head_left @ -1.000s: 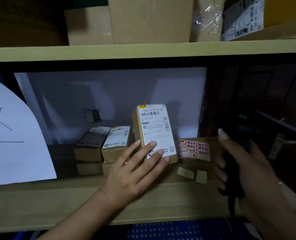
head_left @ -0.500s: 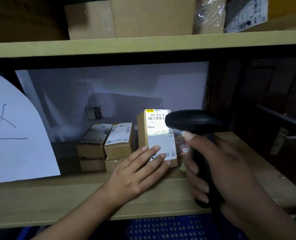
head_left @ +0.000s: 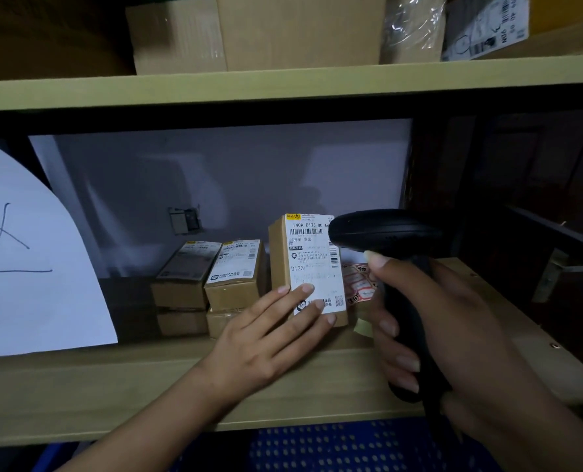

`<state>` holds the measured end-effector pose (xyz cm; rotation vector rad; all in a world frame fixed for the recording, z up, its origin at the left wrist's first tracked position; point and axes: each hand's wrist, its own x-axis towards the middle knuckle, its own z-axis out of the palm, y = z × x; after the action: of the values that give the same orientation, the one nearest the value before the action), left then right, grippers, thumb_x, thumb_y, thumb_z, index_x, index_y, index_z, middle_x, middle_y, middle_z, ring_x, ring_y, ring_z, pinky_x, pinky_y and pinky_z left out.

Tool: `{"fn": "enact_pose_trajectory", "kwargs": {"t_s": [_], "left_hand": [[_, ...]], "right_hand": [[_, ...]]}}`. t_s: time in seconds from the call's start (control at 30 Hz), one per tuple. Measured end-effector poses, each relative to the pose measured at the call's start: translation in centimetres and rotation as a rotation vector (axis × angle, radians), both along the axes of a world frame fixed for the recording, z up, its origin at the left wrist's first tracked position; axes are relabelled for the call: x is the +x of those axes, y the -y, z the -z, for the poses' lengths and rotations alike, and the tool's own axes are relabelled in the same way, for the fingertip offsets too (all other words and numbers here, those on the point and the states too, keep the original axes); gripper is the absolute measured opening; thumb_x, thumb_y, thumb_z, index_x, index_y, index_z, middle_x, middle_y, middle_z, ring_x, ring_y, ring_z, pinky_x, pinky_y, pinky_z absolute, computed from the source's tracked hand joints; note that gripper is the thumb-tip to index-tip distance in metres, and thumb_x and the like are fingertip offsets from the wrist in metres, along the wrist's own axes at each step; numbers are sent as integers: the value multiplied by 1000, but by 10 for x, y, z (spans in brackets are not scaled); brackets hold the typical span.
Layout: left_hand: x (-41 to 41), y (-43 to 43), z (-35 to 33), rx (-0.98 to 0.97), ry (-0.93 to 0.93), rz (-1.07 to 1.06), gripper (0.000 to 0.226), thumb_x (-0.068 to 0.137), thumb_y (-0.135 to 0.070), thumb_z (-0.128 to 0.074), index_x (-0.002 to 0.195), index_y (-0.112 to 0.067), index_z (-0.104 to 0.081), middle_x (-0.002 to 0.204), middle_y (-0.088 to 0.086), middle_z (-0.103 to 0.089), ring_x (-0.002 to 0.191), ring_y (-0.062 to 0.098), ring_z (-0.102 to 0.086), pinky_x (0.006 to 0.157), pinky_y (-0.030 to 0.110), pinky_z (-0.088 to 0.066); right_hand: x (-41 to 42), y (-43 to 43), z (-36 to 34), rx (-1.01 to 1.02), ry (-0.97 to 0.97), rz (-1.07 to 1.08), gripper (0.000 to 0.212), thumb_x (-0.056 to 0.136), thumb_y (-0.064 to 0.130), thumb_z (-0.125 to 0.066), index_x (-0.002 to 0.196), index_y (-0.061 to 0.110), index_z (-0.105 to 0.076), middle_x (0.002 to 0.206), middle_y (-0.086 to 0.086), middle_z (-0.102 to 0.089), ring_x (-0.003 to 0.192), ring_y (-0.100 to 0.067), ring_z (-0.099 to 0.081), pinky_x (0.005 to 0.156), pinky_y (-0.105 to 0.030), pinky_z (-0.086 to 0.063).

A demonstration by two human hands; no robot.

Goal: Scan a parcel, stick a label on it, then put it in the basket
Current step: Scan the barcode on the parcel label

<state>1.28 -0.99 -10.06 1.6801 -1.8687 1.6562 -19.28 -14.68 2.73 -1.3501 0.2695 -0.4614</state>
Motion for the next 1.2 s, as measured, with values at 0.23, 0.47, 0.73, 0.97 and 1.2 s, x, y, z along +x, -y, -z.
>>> {"fn": "enact_pose_trajectory", "kwargs": {"t_s": [0.23, 0.47, 0.73, 0.97, 1.2], "left_hand": [[-2, 1, 4, 14, -9, 9, 37, 118, -11, -41, 139, -13, -72, 140, 7, -74, 143, 31, -60, 123, 44, -46], [-1, 2, 8, -1, -27, 12, 37, 118, -12, -42, 138, -14, -73, 138, 6, -75, 144, 30, -59, 125, 42, -43], [-2, 0, 12, 6, -53, -7, 37, 118, -12, -42, 140, -13, -71, 138, 6, -75, 144, 31, -60, 125, 43, -44], [3, -8, 15, 18, -142, -34, 40, 116, -13, -39, 145, -11, -67, 142, 12, -72, 143, 35, -60, 121, 50, -48], [-3, -3, 21, 35, -228, -25, 61, 86, -7, -84, 144, -5, -66, 141, 19, -71, 141, 39, -61, 116, 56, -52]], "right_hand": [[3, 1, 3, 13, -11, -4, 37, 98, 31, -63, 89, -3, -51, 48, -5, -43, 28, -15, -29, 36, -19, -31], [2, 3, 3, -6, -30, -2, 44, 101, 33, -60, 73, 4, -41, 35, 3, -38, 25, -14, -28, 35, -16, -30], [-3, 5, 4, -6, -19, 7, 35, 96, 32, -66, 79, 7, -48, 50, -6, -44, 30, -17, -29, 38, -19, -31], [13, 91, 21, -552, -233, 386, 34, 91, 40, -72, 99, 29, -41, 73, -2, -58, 64, -21, -56, 71, -52, -51], [54, 215, 112, -1166, -706, 400, 67, 82, 60, -64, 129, 16, -45, 129, -20, -68, 114, -38, -69, 93, -46, -59]]}}
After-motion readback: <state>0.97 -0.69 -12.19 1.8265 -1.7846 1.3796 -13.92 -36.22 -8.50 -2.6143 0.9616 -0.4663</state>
